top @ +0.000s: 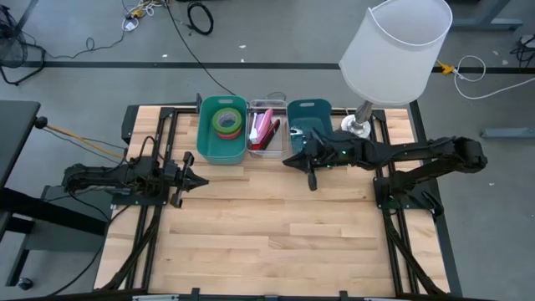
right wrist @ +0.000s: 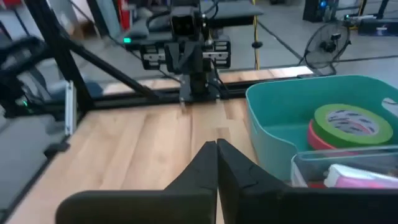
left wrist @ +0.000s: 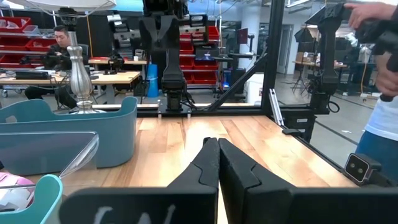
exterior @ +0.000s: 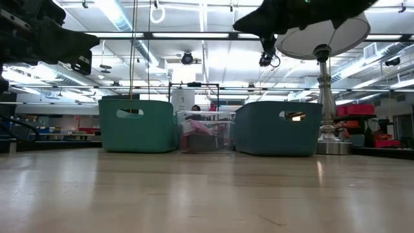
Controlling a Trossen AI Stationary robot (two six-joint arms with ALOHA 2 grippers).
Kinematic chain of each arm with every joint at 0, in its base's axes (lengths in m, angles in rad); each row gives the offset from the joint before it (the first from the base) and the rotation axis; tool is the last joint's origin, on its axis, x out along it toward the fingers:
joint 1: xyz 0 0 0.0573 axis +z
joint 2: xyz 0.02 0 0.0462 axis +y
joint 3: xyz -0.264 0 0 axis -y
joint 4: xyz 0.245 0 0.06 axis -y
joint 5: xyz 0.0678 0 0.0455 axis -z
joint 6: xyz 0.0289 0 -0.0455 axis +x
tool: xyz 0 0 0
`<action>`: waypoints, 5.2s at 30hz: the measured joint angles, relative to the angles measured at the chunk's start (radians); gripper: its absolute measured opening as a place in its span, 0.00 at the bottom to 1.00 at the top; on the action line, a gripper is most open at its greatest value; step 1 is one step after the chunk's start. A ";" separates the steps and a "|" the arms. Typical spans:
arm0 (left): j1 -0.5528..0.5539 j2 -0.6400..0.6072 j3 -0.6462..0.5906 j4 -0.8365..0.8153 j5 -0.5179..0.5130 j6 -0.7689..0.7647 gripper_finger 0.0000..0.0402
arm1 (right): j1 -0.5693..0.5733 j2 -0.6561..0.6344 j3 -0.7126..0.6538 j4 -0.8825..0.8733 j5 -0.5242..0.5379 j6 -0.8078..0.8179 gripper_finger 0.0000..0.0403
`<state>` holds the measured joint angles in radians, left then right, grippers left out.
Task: Pick and place Stapler, Stapler remover, tape
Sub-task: Return to Home Position
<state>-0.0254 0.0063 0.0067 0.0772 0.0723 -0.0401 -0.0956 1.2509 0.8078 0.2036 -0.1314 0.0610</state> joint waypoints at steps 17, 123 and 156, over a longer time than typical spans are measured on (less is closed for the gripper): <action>0.000 0.000 0.000 0.000 0.000 0.000 0.01 | -0.002 -0.262 -0.321 0.070 -0.016 0.005 0.00; 0.000 0.000 0.000 0.000 0.000 0.000 0.01 | 0.087 -1.251 -0.792 -0.175 0.011 -0.016 0.00; 0.000 0.000 0.000 0.000 0.000 0.000 0.01 | 0.087 -1.251 -0.792 -0.175 0.011 -0.017 0.00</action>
<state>-0.0254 0.0063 0.0067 0.0774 0.0723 -0.0402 -0.0090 -0.0002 0.0158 0.0284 -0.1200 0.0437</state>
